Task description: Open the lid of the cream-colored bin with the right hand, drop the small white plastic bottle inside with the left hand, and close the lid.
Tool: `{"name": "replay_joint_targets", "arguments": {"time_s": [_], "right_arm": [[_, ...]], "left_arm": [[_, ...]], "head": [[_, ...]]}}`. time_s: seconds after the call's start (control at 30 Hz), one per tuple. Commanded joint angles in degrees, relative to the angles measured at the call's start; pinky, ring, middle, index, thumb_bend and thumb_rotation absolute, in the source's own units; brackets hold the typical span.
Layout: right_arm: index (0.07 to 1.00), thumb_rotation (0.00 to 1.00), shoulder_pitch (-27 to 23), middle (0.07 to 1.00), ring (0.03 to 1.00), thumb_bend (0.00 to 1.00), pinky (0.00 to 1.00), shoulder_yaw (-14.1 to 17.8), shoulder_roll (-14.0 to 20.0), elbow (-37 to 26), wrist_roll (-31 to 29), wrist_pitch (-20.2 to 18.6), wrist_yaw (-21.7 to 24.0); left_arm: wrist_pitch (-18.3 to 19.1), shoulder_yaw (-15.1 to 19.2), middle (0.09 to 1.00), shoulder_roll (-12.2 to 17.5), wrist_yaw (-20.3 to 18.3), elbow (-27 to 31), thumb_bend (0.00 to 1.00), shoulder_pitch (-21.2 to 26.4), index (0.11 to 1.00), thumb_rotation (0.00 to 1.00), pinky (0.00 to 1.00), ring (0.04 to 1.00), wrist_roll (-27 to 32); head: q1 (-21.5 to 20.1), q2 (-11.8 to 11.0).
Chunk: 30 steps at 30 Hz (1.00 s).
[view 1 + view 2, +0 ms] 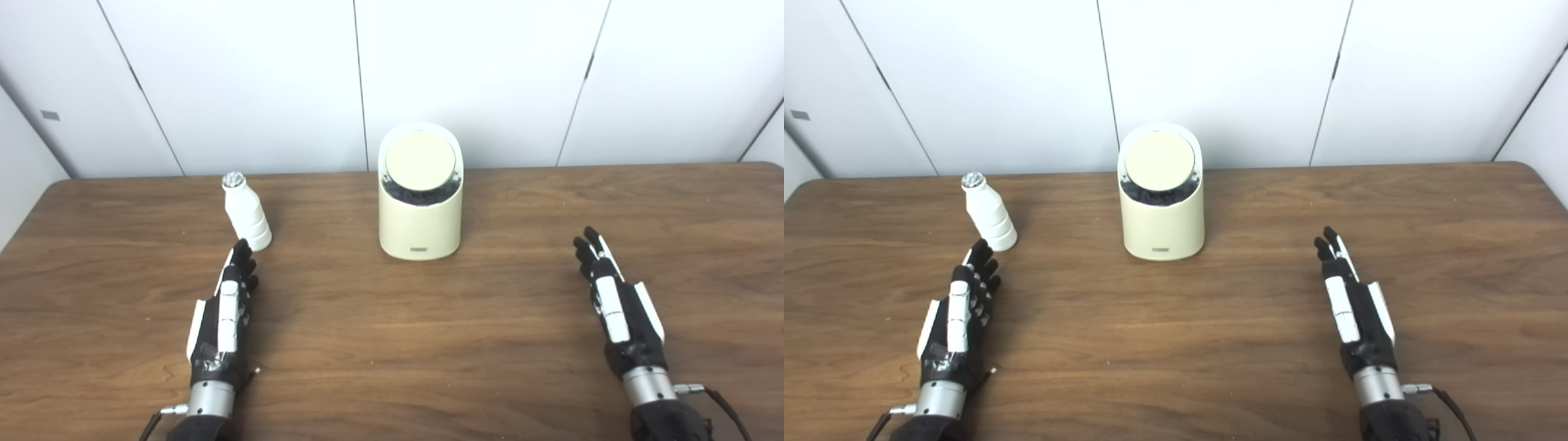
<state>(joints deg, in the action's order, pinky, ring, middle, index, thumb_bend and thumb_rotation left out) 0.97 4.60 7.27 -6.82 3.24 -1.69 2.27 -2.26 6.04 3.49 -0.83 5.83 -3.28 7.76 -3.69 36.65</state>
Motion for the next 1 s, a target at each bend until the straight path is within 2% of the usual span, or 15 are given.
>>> {"name": "replay_joint_targets", "arguments": {"time_s": [0.0,0.13,0.23,0.33,0.47,0.57,0.77,0.83,0.97], "right_arm": [[0.966,1.0,-2.22,0.958,0.965,0.65,1.0,-0.17,0.88,-3.08,0.72,-0.91,-0.21],[0.96,0.95,-4.86,0.956,0.957,0.69,0.98,-0.82,1.85,-5.15,2.21,-4.48,0.32],[0.966,0.9,-7.62,0.961,0.959,0.73,0.98,-1.78,3.05,-5.64,2.92,-5.31,1.23],[0.964,0.87,-10.41,0.955,0.958,0.73,0.95,-3.27,4.39,-5.76,6.12,-6.4,1.1],[0.962,0.86,-15.54,0.946,0.94,0.74,0.91,-6.21,6.22,-5.85,12.12,-9.15,1.49],[0.966,0.78,-19.92,0.954,0.926,0.74,0.88,-7.69,6.33,-5.96,13.21,-12.15,2.96],[0.972,0.74,-27.21,0.955,0.932,0.76,0.88,-11.27,6.98,-3.53,17.42,-15.3,5.02],[0.975,0.7,-28.89,0.963,0.943,0.77,0.89,-11.99,6.98,-2.5,18.07,-15.79,5.5],[0.98,0.68,-32.23,0.968,0.947,0.81,0.89,-14.04,6.97,0.59,20.25,-14.97,5.52]], "left_arm": [[-0.17,0.07,1.0,0.35,-0.45,-1.17,0.52,-0.62,1.0,0.98,1.0,1.0,0.16],[-0.84,-0.28,1.0,0.71,-0.96,-1.85,0.54,-0.39,1.0,0.98,1.0,1.0,-0.16],[-1.16,-0.37,1.0,0.45,-0.7,-2.05,0.57,-0.37,1.0,0.96,1.0,1.0,-0.39],[-1.28,-0.41,1.0,0.09,-0.59,-2.13,0.57,-0.44,1.0,0.95,1.0,1.0,-0.26],[-1.08,-0.77,1.0,-0.06,-0.53,-1.73,0.56,-0.66,1.0,0.97,1.0,1.0,-0.7],[-0.52,-0.83,1.0,-0.52,-0.13,-1.31,0.55,-0.92,1.0,0.97,1.0,1.0,-0.74],[-0.94,-1.16,1.0,-0.94,-0.06,-1.15,0.53,-1.19,0.999,0.98,1.0,1.0,-1.33],[-0.78,-1.29,1.0,-1.14,-0.02,-0.95,0.52,-1.25,0.998,0.99,1.0,1.0,-1.44],[-0.19,-1.26,1.0,-1.74,0.19,-0.78,0.53,-1.27,1.0,0.97,1.0,1.0,-1.08]], "head": [[-0.07,-0.08],[-0.08,-0.23],[-0.23,-0.35],[-0.1,-0.44],[-0.11,-0.38],[0.06,-0.34],[0.26,-0.13],[0.38,-0.13],[0.63,-0.18]]}}
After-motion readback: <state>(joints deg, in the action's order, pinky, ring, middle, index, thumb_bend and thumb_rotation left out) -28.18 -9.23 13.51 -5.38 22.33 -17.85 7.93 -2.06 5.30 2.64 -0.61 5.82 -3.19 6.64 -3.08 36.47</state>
